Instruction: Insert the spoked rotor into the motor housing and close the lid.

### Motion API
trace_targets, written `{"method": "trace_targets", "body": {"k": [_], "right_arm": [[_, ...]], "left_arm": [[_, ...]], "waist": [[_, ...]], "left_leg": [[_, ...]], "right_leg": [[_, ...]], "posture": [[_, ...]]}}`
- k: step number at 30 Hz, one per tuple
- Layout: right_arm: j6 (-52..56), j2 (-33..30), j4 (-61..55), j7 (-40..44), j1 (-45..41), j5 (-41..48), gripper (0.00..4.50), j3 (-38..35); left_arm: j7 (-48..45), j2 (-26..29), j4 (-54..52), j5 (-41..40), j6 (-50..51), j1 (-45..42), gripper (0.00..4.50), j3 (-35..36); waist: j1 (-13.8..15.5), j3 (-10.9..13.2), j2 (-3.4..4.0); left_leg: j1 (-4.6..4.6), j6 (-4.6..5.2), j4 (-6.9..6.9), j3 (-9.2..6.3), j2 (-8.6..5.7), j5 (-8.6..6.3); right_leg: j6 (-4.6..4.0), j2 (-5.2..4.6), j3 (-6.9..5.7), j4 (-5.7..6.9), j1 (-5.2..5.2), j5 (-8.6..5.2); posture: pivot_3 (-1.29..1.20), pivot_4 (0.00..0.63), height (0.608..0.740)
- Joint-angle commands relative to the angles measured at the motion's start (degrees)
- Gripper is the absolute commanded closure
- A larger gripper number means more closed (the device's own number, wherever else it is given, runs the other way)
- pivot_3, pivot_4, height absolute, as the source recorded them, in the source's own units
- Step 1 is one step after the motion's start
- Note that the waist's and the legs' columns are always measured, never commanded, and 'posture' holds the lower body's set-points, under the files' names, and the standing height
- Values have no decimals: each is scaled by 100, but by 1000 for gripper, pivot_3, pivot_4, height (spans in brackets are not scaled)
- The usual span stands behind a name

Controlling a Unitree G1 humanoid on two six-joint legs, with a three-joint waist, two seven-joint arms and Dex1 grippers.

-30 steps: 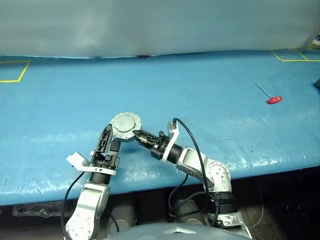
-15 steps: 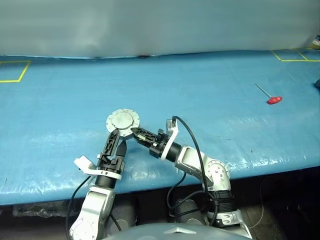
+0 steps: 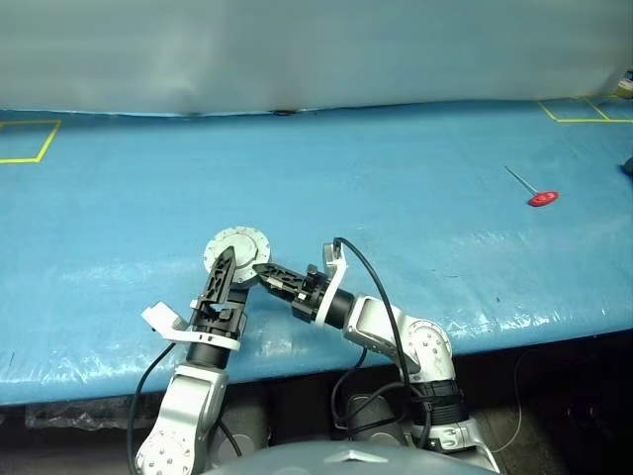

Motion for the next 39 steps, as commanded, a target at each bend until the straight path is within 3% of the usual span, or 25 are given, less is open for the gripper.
{"method": "trace_targets", "body": {"k": [1, 10, 13, 18, 27, 37, 39], "right_arm": [[135, -25, -370, 209, -58, 262, 3327, 57], [225, -183, -475, 314, -112, 477, 3327, 124], [207, -201, -488, 331, -119, 476, 3327, 141], [168, -220, -526, 418, -124, 358, 3327, 150], [108, -202, -644, 790, -122, 1, 3327, 118], [-21, -189, -701, 964, -85, -347, 65, 49], [-67, -212, -759, 1027, -64, -470, 0, 43]], "left_arm": [[-65, -473, -260, -19, -98, -102, 0, -235], [-300, -399, 176, -121, -78, -91, 0, -35], [-418, -356, 347, -190, -38, -90, 599, 38], [-595, -270, 568, -261, 88, -106, 2113, 117], [-766, -245, 770, -263, 211, -171, 2105, 226], [-752, -311, 778, -187, 136, -284, 2105, 333], [-733, -318, 760, -176, 113, -314, 2105, 369]], "waist": [[1, 0, 0], [0, -1, -1], [0, -1, -1], [3, -3, -3], [2, -3, -3], [3, -3, -3], [3, -3, -3]], "left_leg": [[0, 0, 0, 0, 0, 0], [1, 0, 1, 0, -1, 0], [1, 0, 2, 0, -1, 0], [2, 0, 4, 0, -1, 0], [1, 0, 10, -1, 0, 0], [1, 0, 12, -1, 0, 0], [2, 0, 12, -1, 0, 0]], "right_leg": [[0, 0, 0, 0, 0, 0], [0, 1, 0, 2, 1, 0], [0, 1, 0, 2, 1, 0], [1, 1, 1, 2, 3, 0], [2, 2, 1, 5, 4, 1], [3, 2, 2, 6, 5, 1], [2, 2, 2, 6, 5, 1]], "posture": [[0, 150, 740], [0, 150, 740], [0, 150, 740], [0, 150, 740], [0, 150, 740], [0, 150, 740], [0, 150, 740]]}}
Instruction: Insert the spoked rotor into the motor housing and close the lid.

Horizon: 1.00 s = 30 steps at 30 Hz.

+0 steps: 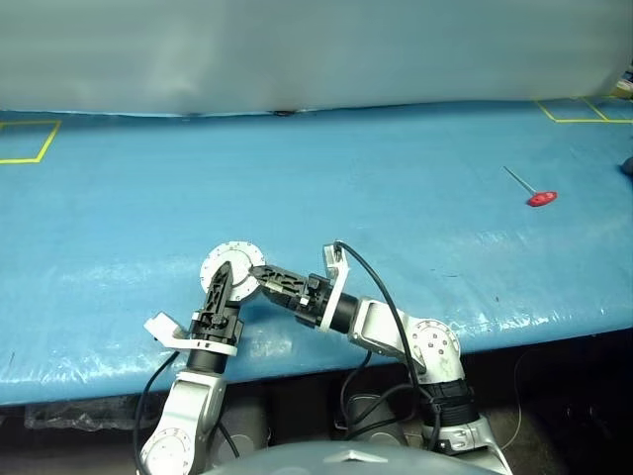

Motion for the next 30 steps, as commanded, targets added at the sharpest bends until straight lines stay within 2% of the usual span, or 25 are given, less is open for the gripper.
{"method": "trace_targets", "body": {"k": [1, 3, 7, 15, 22, 30], "right_arm": [[-112, 42, -438, 360, -55, -109, 0, -54], [-240, -214, -680, 750, -70, -838, 0, 93], [-1039, -1005, -1274, 1767, -41, -3019, 0, 948], [-3602, -1359, -1237, 2644, 232, -6286, 0, 1912], [-4484, -1349, -885, 2964, 496, -7307, 0, 1982], [-4654, -1195, -668, 2995, 802, -7624, 0, 1745]], "left_arm": [[-10, -353, -130, 4, -67, -194, 2105, 83], [40, -359, -147, 29, -115, -238, 2105, 142], [148, -369, -169, 56, -242, -342, 2105, 296], [743, -174, -40, 229, -650, -994, 2105, 833], [1208, 30, 265, 487, -854, -1799, 2105, 1368], [1716, 284, 1382, 1125, -1022, -2991, 2105, 1970]], "waist": [[1, 0, 0], [4, 0, 0], [20, -3, -3], [53, -5, -7], [69, -14, -26], [93, -13, -31]], "left_leg": [[0, 0, 0, 0, 0, 0], [-1, 0, 2, 0, 0, 0], [-1, 4, 10, 0, -4, -2], [4, -1, 20, -3, -31, 0], [13, 0, 26, -13, -40, 1], [32, -1, 28, -25, -43, 1]], "right_leg": [[0, 0, 0, 0, 0, 0], [0, 0, 0, 2, 0, 0], [3, 0, 3, 0, 2, 1], [3, 8, 6, 5, 10, 1], [2, 6, 9, 2, 29, 5], [-3, 7, -3, -2, 58, 8]], "posture": [[0, 150, 740], [0, 150, 740], [0, 150, 740], [0, 150, 740], [0, 150, 740], [0, 150, 740]]}}
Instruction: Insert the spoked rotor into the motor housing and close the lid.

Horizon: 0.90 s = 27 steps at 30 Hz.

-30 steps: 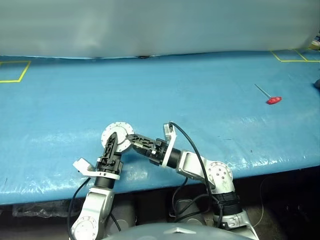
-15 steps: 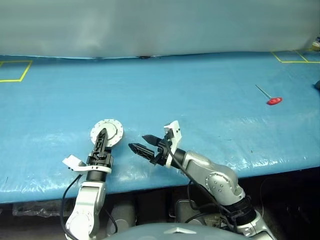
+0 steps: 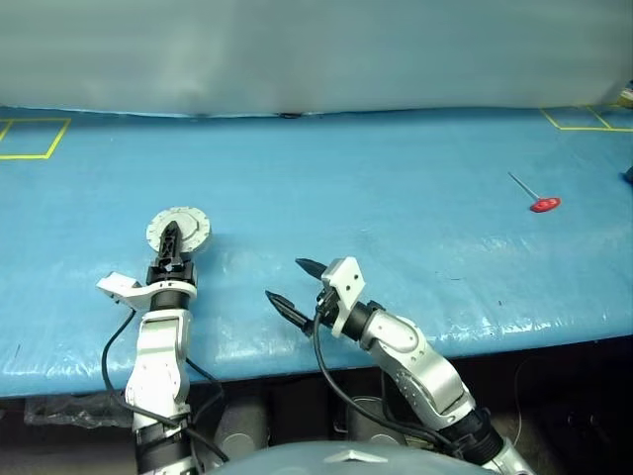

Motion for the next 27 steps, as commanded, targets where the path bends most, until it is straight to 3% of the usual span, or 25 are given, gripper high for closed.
{"method": "trace_targets", "body": {"k": [1, 25, 27], "right_arm": [[-68, 70, -26, 16, 23, -138, 0, -125], [142, 322, 177, 87, 154, -765, 0, -100], [152, 336, 174, 82, 156, -781, 0, -111]], "left_arm": [[73, 221, 362, 330, -44, -607, 2105, 202], [-710, 1087, 4411, 1853, 406, -3380, 2105, 1111], [-629, 1071, 4592, 1983, 341, -3437, 1353, 1204]], "waist": [[6, 1, -2], [20, 1, -9], [28, 0, -9]], "left_leg": [[1, 0, 2, -3, 0, 0], [5, -12, 2, -10, -4, 7], [7, -14, 2, -12, -4, 9]], "right_leg": [[0, 0, -3, 0, 3, 0], [-13, 0, -12, -4, 13, 14], [-13, -2, -14, -3, 15, 15]], "posture": [[0, 150, 740], [0, 150, 740], [0, 150, 740]]}}
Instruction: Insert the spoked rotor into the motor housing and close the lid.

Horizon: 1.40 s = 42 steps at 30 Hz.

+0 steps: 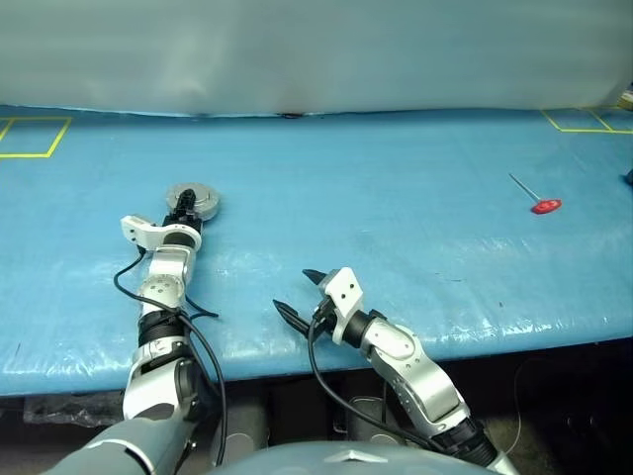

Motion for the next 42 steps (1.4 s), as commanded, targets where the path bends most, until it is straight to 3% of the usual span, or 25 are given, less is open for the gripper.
{"method": "trace_targets", "body": {"k": [1, 4, 5, 12, 18, 23, 26, 30, 36, 42], "right_arm": [[-21, 63, -106, 31, -19, -48, 0, -13], [-4, 82, -112, 5, 7, -75, 0, -35], [2, 89, -115, 1, 18, -85, 0, -39], [18, 168, -110, -47, 87, -135, 0, -62], [91, 212, -136, -24, 129, -119, 0, -62], [152, 227, -122, 19, 108, -87, 0, -88], [187, 272, -69, 19, 64, 8, 0, -212], [-74, 321, -2, 69, 49, 146, 0, -510], [-627, 122, 96, 169, 66, 68, 0, -882], [-781, 100, 40, 154, 227, 206, 0, -1133]], "left_arm": [[49, 41, 195, 280, -82, -171, 1113, 130], [114, -15, 134, 381, -9, -87, 84, 201], [125, -48, 26, 388, 40, -21, 35, 219], [893, -414, -1723, 188, 910, 1187, 35, 204], [1569, -602, -3458, -268, 1726, 2767, 35, 220], [1375, -390, -4446, -241, 2188, 3796, 35, -158], [407, 353, -5242, 1097, 1949, 4621, 35, -1158], [-406, 899, -5714, 2851, 685, 5242, 35, -2141], [-467, 922, -5825, 5067, -1110, 5586, 35, -3097], [-581, 768, -5545, 5903, -2364, 5712, 35, -3460]], "waist": [[3, -1, 0], [-6, -2, 2], [-20, -2, 2], [-103, -11, 13], [-128, -23, 22], [-146, -49, 57], [-174, -55, 69], [-151, -54, 73], [-56, -53, 71], [-40, -52, 70]], "left_leg": [[3, 0, 0, 0, 0, 0], [37, 3, -1, 3, 1, -2], [53, 2, -1, 4, 2, -2], [90, 5, -17, 6, 27, -4], [130, 7, -51, 31, 25, -9], [171, -4, -67, 54, 46, -18], [177, -11, -68, 56, 52, -20], [161, -27, -73, 66, 53, -30], [87, -19, -75, 71, 59, -33], [36, -11, -74, 75, 57, -35]], "right_leg": [[0, 0, 0, 0, 2, 0], [16, -1, 2, 4, 31, -12], [22, -2, 3, 6, 44, -18], [7, -12, 13, 5, 69, -12], [2, -18, 34, 1, 81, -20], [-2, -13, 39, 4, 93, -39], [-7, -8, 37, 7, 75, -43], [-10, -14, 43, 7, 37, -44], [-18, -17, 48, 4, -11, -44], [-44, -8, 45, 5, -51, -30]], "posture": [[0, 150, 740], [0, 150, 740], [0, 150, 740], [0, 150, 740], [0, 150, 740], [0, 150, 740], [0, 150, 740], [0, 150, 740], [0, 150, 740], [0, 150, 740]]}}
